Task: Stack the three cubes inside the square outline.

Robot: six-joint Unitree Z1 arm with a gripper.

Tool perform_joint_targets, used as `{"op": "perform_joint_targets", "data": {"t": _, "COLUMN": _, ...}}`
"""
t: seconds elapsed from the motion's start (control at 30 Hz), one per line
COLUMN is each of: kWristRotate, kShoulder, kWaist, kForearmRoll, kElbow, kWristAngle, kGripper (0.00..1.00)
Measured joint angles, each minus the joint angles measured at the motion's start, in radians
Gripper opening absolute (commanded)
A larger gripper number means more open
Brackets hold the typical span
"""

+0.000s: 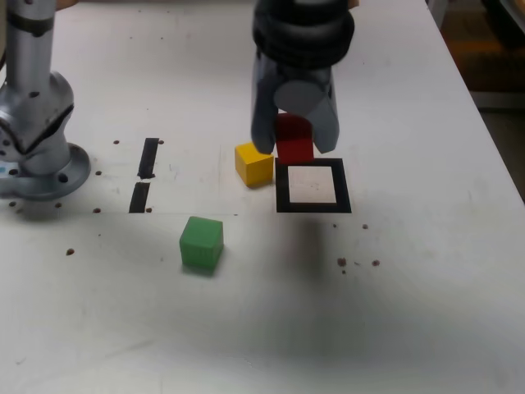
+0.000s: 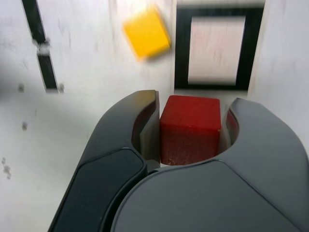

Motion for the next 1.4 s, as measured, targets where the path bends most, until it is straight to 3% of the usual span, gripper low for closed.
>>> {"op": "perform_joint_targets", "data": {"t": 0.2, "kWristRotate": 0.03, "kShoulder": 0.047, "kWaist": 0.058, "kForearmRoll": -0.137, "kElbow": 0.077, "kWristAngle": -0.012, "kGripper": 0.14}}
{"op": "perform_joint_targets", "data": {"t": 0.33, "kWristRotate": 0.031, "kShoulder": 0.081, "kWaist": 0.062, "kForearmRoll": -0.186, "kElbow": 0.088, "kWristAngle": -0.033, "kGripper": 0.14}}
{"op": "perform_joint_targets", "data": {"t": 0.53, "kWristRotate": 0.021, "kShoulder": 0.136, "kWaist": 0.087, "kForearmRoll": -0.214, "kElbow": 0.104, "kWristAngle": -0.046, "kGripper": 0.14}}
{"op": "perform_joint_targets", "data": {"t": 1.13, "kWristRotate": 0.04, "kShoulder": 0.17, "kWaist": 0.127, "kForearmRoll": -0.236, "kElbow": 0.115, "kWristAngle": -0.038, "kGripper": 0.2}}
{"op": "perform_joint_targets", "data": {"t": 1.27, "kWristRotate": 0.04, "kShoulder": 0.17, "kWaist": 0.129, "kForearmRoll": -0.236, "kElbow": 0.117, "kWristAngle": -0.037, "kGripper": 0.29}}
{"op": "perform_joint_targets", "data": {"t": 1.4, "kWristRotate": 0.04, "kShoulder": 0.17, "kWaist": 0.13, "kForearmRoll": -0.231, "kElbow": 0.117, "kWristAngle": -0.037, "kGripper": 0.57}}
